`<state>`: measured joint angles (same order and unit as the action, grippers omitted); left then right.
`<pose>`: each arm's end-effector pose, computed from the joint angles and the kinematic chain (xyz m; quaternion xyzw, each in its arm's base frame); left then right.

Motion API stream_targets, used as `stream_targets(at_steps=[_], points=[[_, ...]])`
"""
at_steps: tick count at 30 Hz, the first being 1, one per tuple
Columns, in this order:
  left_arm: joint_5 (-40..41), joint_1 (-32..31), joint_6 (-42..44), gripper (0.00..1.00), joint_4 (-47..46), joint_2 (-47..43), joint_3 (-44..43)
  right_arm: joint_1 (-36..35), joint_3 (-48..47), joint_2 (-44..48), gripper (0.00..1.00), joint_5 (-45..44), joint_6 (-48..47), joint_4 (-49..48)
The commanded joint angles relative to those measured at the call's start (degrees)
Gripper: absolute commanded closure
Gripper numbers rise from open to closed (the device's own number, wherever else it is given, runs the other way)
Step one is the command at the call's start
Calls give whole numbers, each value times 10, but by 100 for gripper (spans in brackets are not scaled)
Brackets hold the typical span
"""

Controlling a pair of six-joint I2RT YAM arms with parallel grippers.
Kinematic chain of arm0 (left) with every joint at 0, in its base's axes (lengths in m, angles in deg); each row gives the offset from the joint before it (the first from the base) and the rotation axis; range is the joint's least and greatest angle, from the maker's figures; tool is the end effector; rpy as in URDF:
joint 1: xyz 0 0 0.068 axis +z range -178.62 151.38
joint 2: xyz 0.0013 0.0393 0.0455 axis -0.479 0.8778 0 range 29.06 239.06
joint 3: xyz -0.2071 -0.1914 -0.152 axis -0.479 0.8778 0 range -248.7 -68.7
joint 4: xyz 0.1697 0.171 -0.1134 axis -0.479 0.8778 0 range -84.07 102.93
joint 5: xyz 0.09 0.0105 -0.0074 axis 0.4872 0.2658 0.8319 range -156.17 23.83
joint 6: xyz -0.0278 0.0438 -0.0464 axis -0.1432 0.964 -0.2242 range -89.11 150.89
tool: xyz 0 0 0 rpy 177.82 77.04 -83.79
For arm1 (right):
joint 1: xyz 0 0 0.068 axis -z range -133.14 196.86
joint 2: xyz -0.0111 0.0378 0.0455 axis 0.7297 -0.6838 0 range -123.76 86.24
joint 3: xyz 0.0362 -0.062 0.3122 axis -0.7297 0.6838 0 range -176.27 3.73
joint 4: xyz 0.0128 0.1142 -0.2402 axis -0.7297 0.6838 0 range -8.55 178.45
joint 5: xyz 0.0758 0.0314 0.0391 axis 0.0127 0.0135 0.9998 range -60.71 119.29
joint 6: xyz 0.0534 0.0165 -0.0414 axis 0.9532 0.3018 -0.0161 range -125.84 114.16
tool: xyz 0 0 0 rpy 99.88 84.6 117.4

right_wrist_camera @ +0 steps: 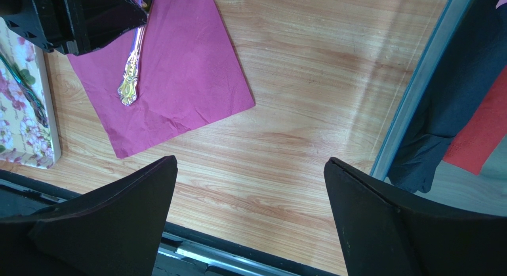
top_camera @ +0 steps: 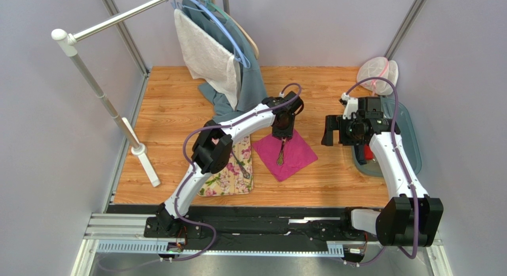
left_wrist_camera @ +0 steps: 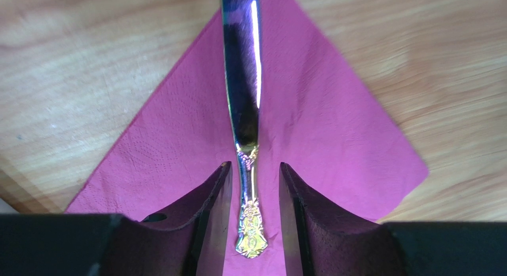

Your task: Place the utensils on the paper napkin and roll it up

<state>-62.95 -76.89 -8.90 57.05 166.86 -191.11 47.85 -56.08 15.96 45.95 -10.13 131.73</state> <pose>0.3756 -0.4164 0.1954 0.0666 0.9764 -0.1216 0.1655 0.2342 0.0122 0.3097 -0.0641 0.9559 0.1285 0.2560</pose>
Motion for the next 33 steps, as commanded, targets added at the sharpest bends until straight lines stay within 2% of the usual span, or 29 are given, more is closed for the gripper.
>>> stream_targets(at_steps=[1, 6, 9, 10, 12, 13, 15, 16, 18, 20, 21, 23, 24, 25, 27, 31, 33], points=[[20, 9, 42, 55, -20, -72, -44, 4, -43, -1, 0, 12, -5, -7], [21, 6, 80, 51, -22, -158, -24, 4, -66, 2, 0, 13, -23, 4], [42, 6, 96, 50, -40, -267, 58, 4, -71, 8, 0, 14, -27, 7], [51, 6, 101, 49, -50, -293, 120, 4, -71, 11, 0, 14, -28, 7], [64, 6, 102, 49, -78, -346, 191, 4, -66, 15, 0, 21, -28, 6], [73, 7, 100, 49, -84, -395, 256, 4, -65, 16, 0, 26, -29, 5], [81, 10, 92, 49, -93, -466, 317, 3, -58, 22, 0, 51, -31, 3], [83, 11, 94, 49, -101, -493, 377, 1, -54, 23, 0, 61, -29, -1], [97, 16, 106, 45, -124, -562, 455, -6, -44, 22, 0, 87, -26, -11], [96, 28, 105, 41, -127, -597, 499, -37, -43, 16, 0, 89, -21, -16], [91, 53, 101, 41, -124, -624, 536, -49, -44, 5, 0, 86, -19, -22], [55, 94, 92, 40, -116, -640, 567, -87, -50, -6, 0, 75, -13, -30], [38, 148, 90, 40, -110, -648, 580, -103, -55, -17, 0, 71, -8, -42], [-8, 176, 91, 40, -105, -649, 582, -137, -55, -21, 0, 66, -4, -52], [-28, 224, 113, 39, -76, -648, 562, -173, -55, -37, 0, 51, 13, -88], [-58, 251, 170, 39, -32, -670, 536, -286, -89, -124, 0, 13, 73, -147], [-100, 288, 190, 39, -21, -688, 529, -316, -109, -160, 2, -13, 102, -171]])
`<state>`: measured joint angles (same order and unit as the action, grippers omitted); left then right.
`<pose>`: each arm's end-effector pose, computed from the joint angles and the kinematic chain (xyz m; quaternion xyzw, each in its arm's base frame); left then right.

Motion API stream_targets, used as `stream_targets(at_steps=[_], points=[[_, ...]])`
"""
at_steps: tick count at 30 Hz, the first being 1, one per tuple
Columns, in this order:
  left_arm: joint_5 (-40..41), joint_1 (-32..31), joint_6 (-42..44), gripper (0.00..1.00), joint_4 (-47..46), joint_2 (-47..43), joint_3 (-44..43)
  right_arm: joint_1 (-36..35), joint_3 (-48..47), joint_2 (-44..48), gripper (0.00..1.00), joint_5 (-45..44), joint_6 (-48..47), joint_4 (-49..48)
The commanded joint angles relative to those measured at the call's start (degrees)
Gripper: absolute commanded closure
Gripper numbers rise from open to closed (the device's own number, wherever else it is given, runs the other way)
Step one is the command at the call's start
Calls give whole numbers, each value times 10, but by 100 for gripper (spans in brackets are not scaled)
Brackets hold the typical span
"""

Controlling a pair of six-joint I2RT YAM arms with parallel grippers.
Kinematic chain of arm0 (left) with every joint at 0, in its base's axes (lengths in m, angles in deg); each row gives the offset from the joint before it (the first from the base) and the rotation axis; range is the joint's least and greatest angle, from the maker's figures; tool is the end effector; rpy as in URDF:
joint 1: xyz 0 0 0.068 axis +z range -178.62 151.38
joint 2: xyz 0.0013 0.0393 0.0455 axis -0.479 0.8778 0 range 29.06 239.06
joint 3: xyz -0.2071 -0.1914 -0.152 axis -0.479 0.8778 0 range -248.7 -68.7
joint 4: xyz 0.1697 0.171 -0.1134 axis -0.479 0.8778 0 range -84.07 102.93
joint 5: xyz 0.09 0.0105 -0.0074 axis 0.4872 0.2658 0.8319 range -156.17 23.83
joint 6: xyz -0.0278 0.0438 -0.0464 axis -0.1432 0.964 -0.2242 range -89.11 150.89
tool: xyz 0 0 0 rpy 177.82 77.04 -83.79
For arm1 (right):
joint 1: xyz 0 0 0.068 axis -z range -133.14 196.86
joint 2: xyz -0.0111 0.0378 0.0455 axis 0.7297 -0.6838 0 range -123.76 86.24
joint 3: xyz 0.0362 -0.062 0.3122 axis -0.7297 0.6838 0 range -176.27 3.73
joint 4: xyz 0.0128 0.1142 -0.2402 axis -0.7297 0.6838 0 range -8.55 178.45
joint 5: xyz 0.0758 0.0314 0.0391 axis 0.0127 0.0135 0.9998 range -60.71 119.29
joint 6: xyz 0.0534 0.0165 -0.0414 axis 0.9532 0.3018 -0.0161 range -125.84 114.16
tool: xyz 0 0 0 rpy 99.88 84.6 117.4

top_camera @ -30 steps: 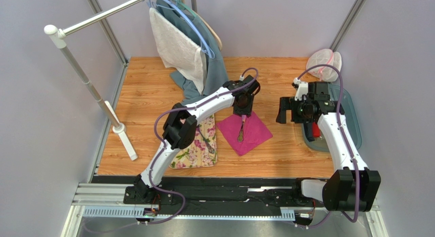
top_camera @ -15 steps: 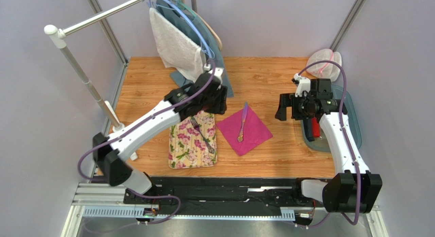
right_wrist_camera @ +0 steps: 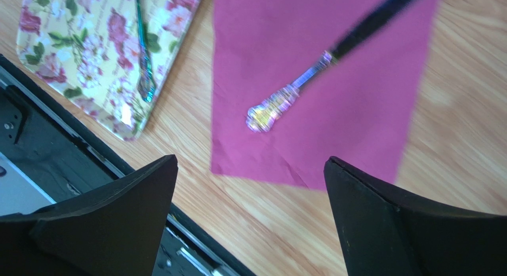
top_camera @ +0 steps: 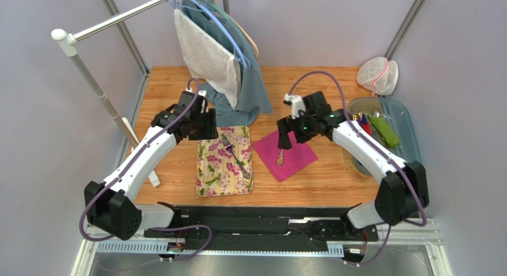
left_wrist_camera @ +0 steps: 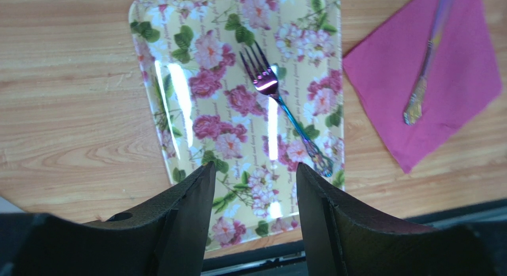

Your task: Place the utensils on the paper napkin and roll it up

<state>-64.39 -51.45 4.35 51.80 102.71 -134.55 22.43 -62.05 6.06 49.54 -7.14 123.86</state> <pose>0.2451 -0.1013 0.3340 -0.0356 0.9494 -0.1168 0.2894 0.2590 0.1392 0.3113 -0.2590 0.9086 0.2214 0.2417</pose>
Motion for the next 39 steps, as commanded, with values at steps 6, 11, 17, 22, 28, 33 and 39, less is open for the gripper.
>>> stream_targets(at_steps=[6, 11, 17, 22, 28, 33, 39], points=[[-157, 156, 86, 39, 90, -87, -47, -163, -160, -193, 13, -86, 124, -96], [-199, 219, 105, 39, 137, -120, -46, -228, -250, -283, 26, -131, 123, -52], [-218, 254, 91, 39, 138, -144, -45, -267, -292, -349, 41, -157, 117, -37], [-225, 261, 86, 39, 138, -155, -33, -293, -318, -390, 47, -177, 102, -34], [-223, 262, 91, 39, 146, -158, -26, -309, -339, -415, 50, -202, 99, -29], [-231, 262, 85, 40, 145, -158, -32, -313, -357, -437, 54, -232, 99, -23], [-224, 261, 84, 40, 147, -163, -32, -317, -378, -462, 60, -237, 99, -18]])
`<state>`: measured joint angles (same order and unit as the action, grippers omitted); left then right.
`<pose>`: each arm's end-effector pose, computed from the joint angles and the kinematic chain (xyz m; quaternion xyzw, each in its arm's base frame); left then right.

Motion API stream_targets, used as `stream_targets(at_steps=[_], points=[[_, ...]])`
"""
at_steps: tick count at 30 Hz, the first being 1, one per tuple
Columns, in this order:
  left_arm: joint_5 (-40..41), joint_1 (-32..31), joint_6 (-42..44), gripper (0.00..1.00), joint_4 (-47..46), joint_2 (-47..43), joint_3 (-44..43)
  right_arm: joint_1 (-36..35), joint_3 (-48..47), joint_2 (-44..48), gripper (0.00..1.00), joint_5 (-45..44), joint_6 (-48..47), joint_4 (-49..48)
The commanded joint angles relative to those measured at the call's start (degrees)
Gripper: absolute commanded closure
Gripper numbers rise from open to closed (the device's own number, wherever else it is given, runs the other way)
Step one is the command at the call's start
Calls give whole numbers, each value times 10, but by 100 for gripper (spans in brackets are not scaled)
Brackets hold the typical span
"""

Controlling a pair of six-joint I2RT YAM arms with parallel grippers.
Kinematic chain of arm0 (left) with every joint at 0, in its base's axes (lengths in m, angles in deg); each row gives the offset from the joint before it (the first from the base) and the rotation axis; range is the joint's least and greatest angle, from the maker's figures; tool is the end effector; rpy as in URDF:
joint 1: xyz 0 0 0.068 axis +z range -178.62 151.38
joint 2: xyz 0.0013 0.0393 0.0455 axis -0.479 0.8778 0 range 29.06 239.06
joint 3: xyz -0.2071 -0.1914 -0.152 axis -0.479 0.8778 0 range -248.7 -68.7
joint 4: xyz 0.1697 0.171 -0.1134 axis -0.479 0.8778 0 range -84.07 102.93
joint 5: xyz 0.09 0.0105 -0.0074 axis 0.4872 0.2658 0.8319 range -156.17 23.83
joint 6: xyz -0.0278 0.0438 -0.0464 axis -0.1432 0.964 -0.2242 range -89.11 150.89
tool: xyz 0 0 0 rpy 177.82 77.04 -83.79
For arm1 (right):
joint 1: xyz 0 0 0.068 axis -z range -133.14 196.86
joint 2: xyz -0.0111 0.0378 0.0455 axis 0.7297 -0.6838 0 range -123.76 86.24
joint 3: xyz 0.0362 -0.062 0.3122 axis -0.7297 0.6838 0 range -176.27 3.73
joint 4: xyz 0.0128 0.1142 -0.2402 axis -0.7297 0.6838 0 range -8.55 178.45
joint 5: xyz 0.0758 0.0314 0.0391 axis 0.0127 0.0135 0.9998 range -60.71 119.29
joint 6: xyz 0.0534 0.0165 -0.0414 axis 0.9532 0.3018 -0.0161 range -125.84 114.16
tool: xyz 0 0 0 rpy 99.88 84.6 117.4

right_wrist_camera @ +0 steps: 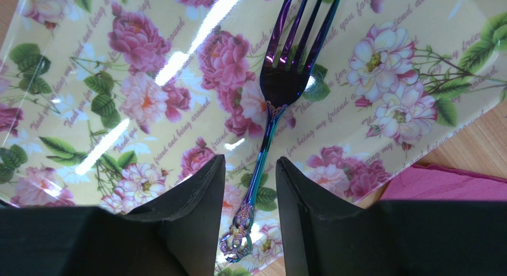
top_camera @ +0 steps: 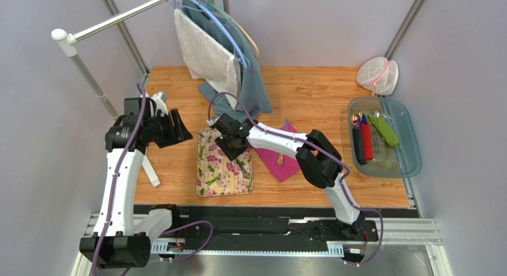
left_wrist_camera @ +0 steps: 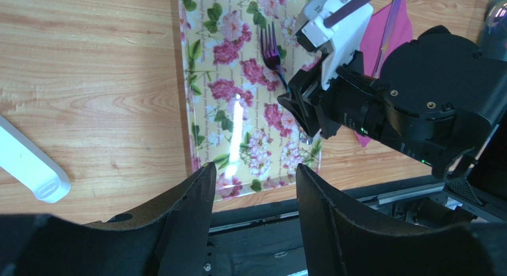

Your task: Place the utensils on the paper napkin and roll it up

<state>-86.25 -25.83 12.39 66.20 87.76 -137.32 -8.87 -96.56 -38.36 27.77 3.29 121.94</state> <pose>0.1753 -0.0110 0.3851 -0.1130 0.9213 -0.2081 0.3084 0.2861 0.4173 0.2046 -0.3833 0.8974 0.1060 0.1911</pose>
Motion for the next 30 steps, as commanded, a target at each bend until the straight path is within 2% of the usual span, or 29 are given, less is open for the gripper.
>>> stream_targets(at_steps=[1, 5, 7, 9, 10, 13, 18, 21, 22, 24, 26, 30], points=[[-4, 5, 5, 40, 4, -13, -5, -6, -34, -20, 60, -22, -6, 2], [3, 6, 7, 39, 6, -17, -5, -9, -34, -26, 61, -23, -7, 3], [3, 6, 7, 39, 6, -15, -7, -9, -33, -28, 66, -24, -7, 4], [2, 6, 6, 39, 6, -13, -10, -9, -32, -28, 76, -24, -9, 4], [1, 6, 7, 39, 5, -12, -10, -10, -33, -29, 88, -24, -11, 5], [-4, 5, 9, 39, 5, -10, -17, -9, -35, -23, 100, -30, -17, 9], [-8, 5, 22, 37, -4, -10, -36, 6, -22, 38, 100, -30, -23, 14], [-12, 6, 32, 29, -23, -12, -41, 33, 7, 110, 100, -4, -13, 13], [-15, 5, 36, 24, -29, -14, -43, 42, 18, 128, 100, 7, -10, 13], [-24, 6, 44, 19, -47, -16, -47, 68, 53, 180, 100, 38, 0, 13], [-34, 5, 51, 1, -69, -18, -47, 87, 81, 215, 100, 62, 10, 13], [-36, 5, 59, 1, -115, -29, -43, 134, 196, 324, 100, 84, 19, 10]])
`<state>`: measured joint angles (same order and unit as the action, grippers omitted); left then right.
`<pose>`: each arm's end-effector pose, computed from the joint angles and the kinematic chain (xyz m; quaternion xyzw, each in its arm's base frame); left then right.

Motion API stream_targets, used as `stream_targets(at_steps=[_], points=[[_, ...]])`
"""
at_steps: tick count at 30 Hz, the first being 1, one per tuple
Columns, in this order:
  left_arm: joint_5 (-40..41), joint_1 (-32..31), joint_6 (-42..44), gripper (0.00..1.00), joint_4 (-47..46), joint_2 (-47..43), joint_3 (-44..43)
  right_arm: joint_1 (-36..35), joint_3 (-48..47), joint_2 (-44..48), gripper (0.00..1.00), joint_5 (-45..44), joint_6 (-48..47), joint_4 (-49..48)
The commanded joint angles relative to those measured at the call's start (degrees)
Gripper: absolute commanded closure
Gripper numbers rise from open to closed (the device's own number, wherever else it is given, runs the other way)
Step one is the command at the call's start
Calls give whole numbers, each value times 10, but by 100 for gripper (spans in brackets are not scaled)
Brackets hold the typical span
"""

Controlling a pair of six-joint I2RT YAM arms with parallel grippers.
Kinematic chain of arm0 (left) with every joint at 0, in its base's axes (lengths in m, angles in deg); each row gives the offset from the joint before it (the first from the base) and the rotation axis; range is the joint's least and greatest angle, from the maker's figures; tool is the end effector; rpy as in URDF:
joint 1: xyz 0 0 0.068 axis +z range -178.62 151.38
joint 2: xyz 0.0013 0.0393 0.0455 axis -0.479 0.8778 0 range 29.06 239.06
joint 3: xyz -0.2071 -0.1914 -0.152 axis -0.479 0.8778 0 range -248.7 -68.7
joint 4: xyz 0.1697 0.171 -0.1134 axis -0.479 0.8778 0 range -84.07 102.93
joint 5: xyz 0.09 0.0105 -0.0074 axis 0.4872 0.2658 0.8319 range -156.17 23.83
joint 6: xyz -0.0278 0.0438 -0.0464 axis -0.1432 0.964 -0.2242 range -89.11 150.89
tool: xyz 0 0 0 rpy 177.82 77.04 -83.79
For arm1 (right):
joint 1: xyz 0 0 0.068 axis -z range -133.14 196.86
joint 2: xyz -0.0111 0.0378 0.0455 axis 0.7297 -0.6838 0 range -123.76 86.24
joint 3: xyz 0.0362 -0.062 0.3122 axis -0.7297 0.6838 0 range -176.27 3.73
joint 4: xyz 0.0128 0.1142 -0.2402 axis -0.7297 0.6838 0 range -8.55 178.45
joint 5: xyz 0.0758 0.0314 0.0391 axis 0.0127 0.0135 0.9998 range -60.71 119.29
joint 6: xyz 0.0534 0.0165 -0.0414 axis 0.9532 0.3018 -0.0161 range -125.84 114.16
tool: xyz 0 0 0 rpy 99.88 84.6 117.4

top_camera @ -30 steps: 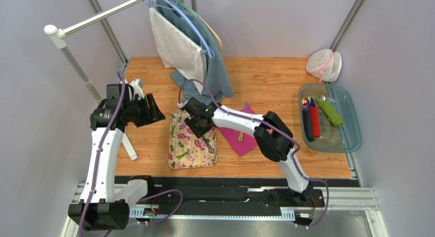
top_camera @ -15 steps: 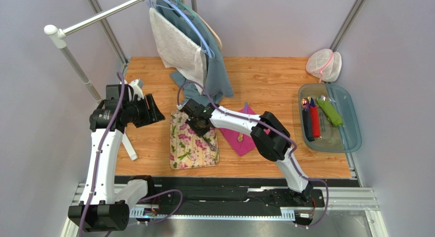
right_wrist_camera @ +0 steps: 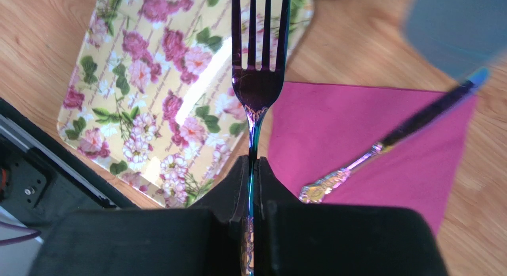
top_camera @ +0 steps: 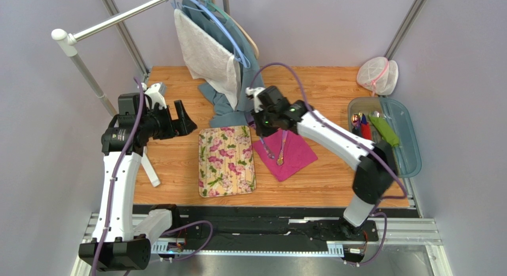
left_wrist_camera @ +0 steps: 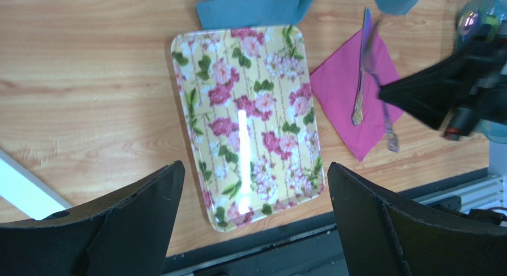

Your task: Place the utensils on the paper napkin and roll it up

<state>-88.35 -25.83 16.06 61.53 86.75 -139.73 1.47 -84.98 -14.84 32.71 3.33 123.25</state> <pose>0.1766 -0.0128 0.4090 -0.0605 0.8987 -0.2166 0.3765 0.2881 0.2969 0.3198 -0.3044 0.9011 0.1661 0.2603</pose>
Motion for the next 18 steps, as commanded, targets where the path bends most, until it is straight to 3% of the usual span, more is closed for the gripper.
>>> stream_targets(at_steps=[1, 7, 13, 18], points=[[-3, 4, 23, 1, -80, -28, -15, 37, 105, 109, 100, 37, 20, -6], [-33, 5, 59, 1, -283, -95, 55, 76, 250, 224, 100, 17, 23, -10], [-132, 2, 70, 1, -285, 2, -20, 156, 256, 208, 100, -33, 87, -36], [-6, -68, 147, 1, -328, 0, -31, 187, 231, 160, 100, -83, 146, -44]])
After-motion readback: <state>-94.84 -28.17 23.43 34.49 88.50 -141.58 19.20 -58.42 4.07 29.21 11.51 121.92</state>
